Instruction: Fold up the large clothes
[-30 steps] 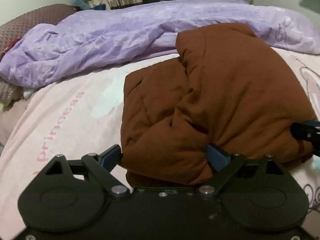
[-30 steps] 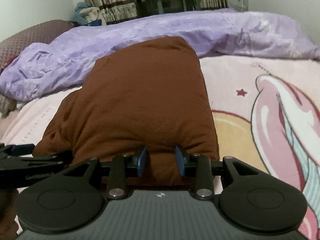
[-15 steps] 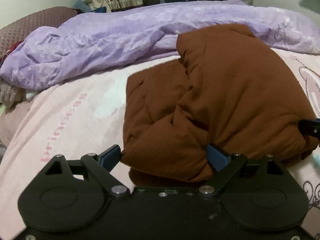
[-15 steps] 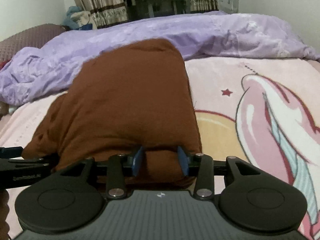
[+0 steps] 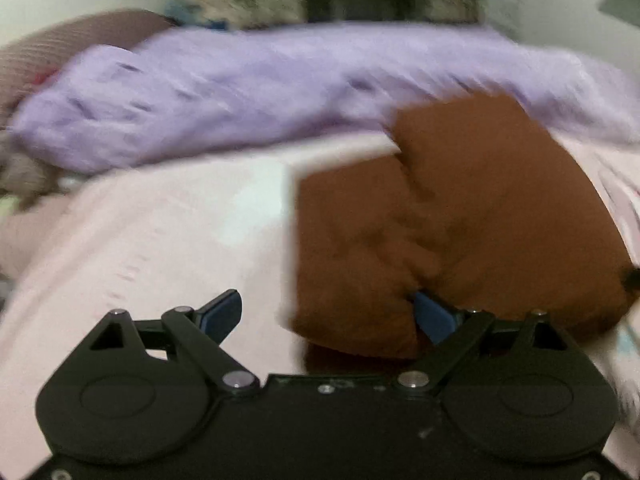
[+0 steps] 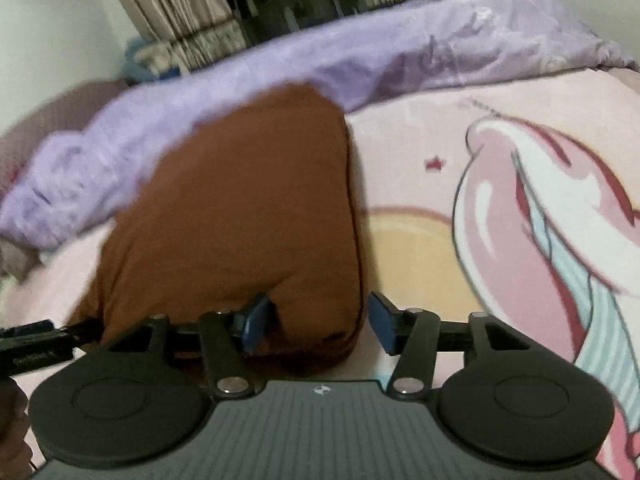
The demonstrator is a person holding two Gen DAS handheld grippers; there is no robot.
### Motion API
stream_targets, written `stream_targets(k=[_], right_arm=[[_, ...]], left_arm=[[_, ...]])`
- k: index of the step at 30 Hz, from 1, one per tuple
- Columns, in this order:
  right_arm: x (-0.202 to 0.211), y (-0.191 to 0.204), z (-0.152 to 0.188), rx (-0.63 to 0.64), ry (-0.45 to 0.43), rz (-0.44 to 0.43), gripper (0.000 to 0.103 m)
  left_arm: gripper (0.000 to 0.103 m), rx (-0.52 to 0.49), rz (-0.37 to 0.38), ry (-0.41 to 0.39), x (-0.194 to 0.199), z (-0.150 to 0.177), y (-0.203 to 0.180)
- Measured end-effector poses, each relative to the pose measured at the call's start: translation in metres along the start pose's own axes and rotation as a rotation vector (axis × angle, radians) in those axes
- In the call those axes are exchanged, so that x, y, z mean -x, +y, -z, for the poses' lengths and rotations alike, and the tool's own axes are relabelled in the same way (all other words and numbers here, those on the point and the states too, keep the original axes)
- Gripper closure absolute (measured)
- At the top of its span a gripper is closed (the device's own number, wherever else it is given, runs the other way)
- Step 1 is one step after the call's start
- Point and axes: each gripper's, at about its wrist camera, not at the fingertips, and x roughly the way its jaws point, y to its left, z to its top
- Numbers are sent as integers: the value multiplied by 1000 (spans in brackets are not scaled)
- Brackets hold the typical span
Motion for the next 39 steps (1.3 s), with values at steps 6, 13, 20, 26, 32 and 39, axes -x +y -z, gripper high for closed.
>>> stream_targets(k=[6, 13, 20, 26, 32, 39], right_arm=[[-12, -26, -33, -75, -38, 17, 17], [-75, -35, -45, -147, 70, -125, 1], [-137, -24, -58, -142, 210, -305, 0], [-126, -11, -57, -67, 155, -268, 29], [-94, 4, -72, 8, 79, -256, 51], [-23, -13, -101, 62, -12, -245, 51]], left_arm=[[9, 107, 34, 49, -41, -41, 40], [8, 307, 311, 342, -145, -35, 42], [9, 211, 458, 337, -149, -37, 20], [14, 218, 422, 237, -158, -43, 5], [86, 234, 349, 91, -112, -47, -9], [88, 252, 464, -21, -48, -65, -28]])
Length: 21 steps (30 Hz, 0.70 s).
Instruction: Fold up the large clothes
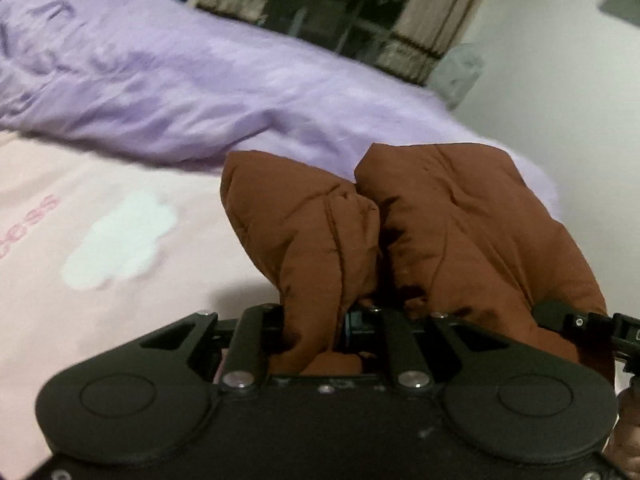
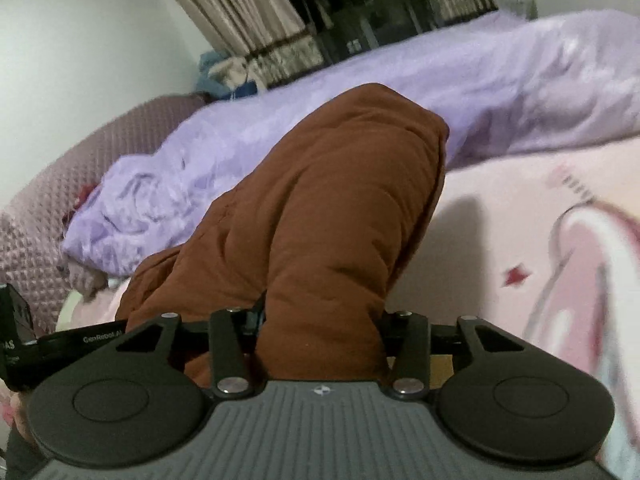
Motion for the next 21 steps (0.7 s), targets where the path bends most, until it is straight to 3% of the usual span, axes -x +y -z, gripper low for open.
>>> stream_targets(k=[4, 9, 11, 12, 14, 15, 16, 18, 19, 21], right_arm=[[59, -27, -13, 18, -53, 58, 51], [120, -87, -4, -30, -84, 170, 46], [126, -116, 7, -86, -70, 199, 34], [125, -130, 15, -107, -58, 219, 29], [110, -153, 33, -138, 2, 302, 24], [101, -163, 41, -160, 59, 358, 21], [98, -170, 47, -186, 83, 385, 21], [117, -173, 49, -210, -4, 347, 22], [129, -168, 47, -198, -52, 361, 28], [154, -148, 40, -142, -203, 501, 31]], left_arm=[[88, -63, 66, -14, -4, 6, -67], [87, -113, 177, 68, -36, 35, -133], [85, -122, 196, 128, -61, 55, -148], [81, -124, 189, 164, -74, 65, -152], [57, -160, 125, 240, -105, 84, -156], [39, -164, 93, 246, -110, 90, -155], [37, -151, 82, 226, -108, 90, -152], [37, -154, 16, 160, -92, 84, -155], [36, -188, -35, 112, -82, 80, -162], [34, -275, -92, -3, -52, 77, -182]])
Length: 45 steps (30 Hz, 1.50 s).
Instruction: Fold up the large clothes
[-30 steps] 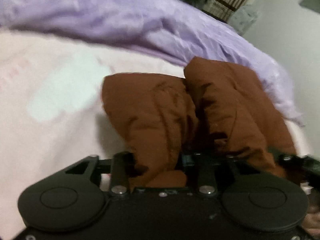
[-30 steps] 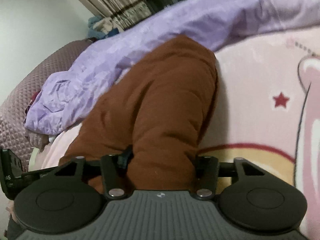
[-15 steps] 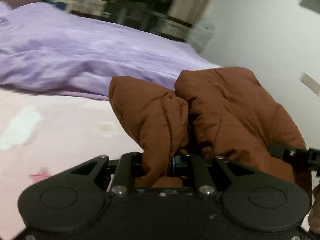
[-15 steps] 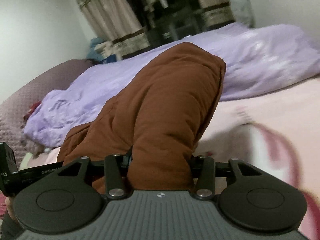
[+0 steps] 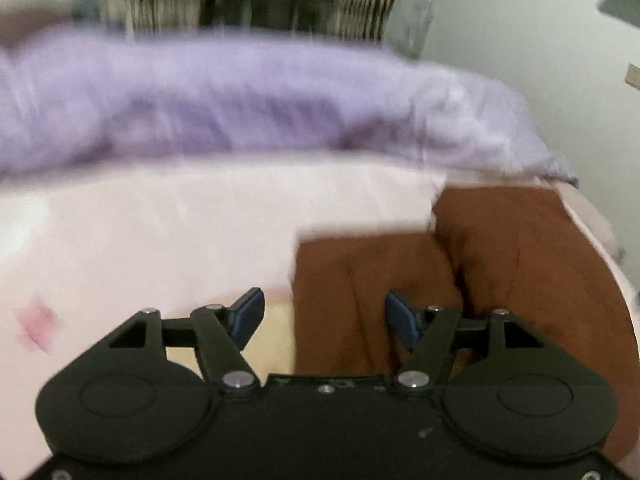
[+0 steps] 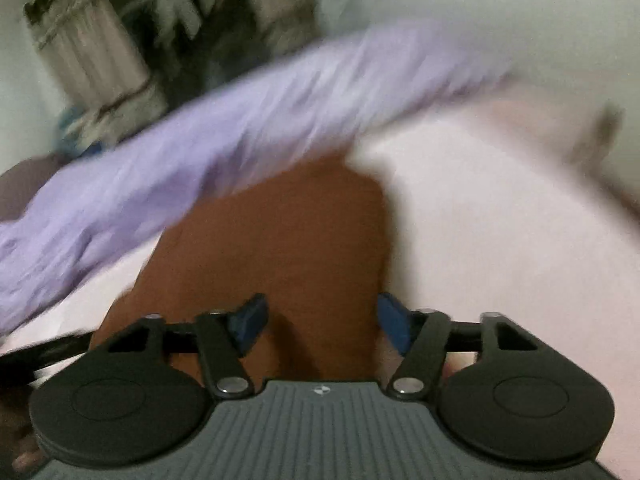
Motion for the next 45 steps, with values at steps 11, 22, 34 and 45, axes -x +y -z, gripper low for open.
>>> stream_targets(k=[11, 22, 34, 45], right_arm=[[-87, 75, 45, 143, -2, 81, 52], [-1, 90, 70, 192, -13, 83, 54], [17, 97, 82, 217, 86, 131, 55], [13, 91, 93, 181, 112, 163, 28]], left_arm=[[1, -230, -7, 41, -73, 33, -65], [3, -227, 28, 40, 25, 37, -41], [1, -209, 20, 149, 36, 55, -34], [1, -126, 56, 223, 35, 54, -26]])
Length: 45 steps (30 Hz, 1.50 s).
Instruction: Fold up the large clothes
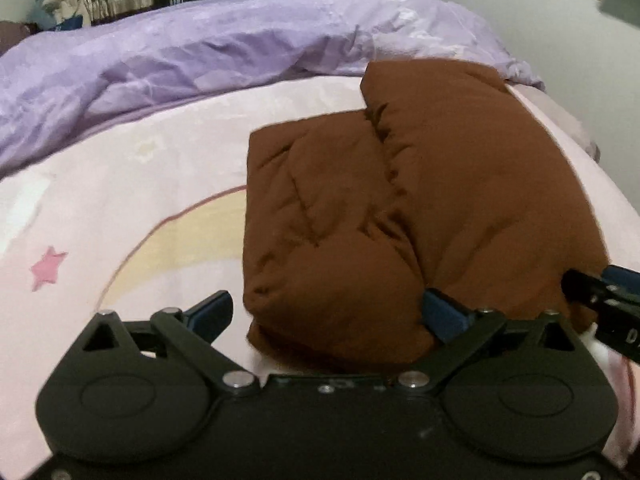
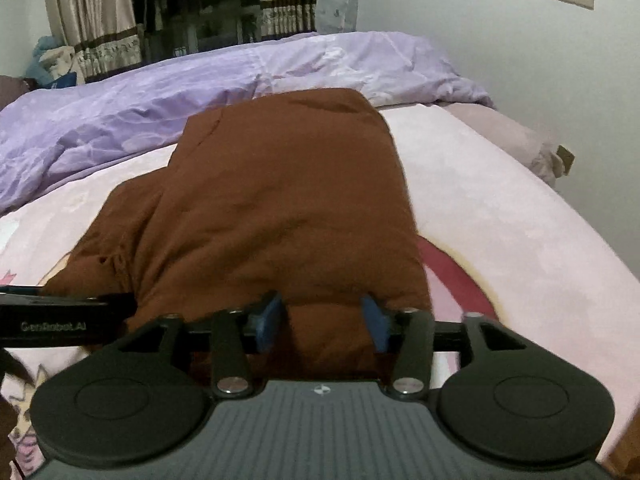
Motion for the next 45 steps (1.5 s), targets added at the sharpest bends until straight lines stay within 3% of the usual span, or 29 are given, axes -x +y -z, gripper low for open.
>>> stream_targets(k=[6, 11, 14, 25, 45], right_arm=[[44, -4, 14, 0, -8, 30, 13], [70, -8, 33, 34, -8, 88, 12], [82, -14, 46, 15, -3, 73, 12], [110, -15, 73, 25, -9, 45, 12], [124, -13, 79, 13, -34, 45, 12]], left_arm=[[1, -47, -39, -36, 48, 18, -9], [1, -50, -46, -78, 85, 45, -16], [1, -53, -45, -78, 102, 69, -22], [1, -111, -46, -68, 124, 107, -54], [1, -116, -60, -100, 140, 110, -63]])
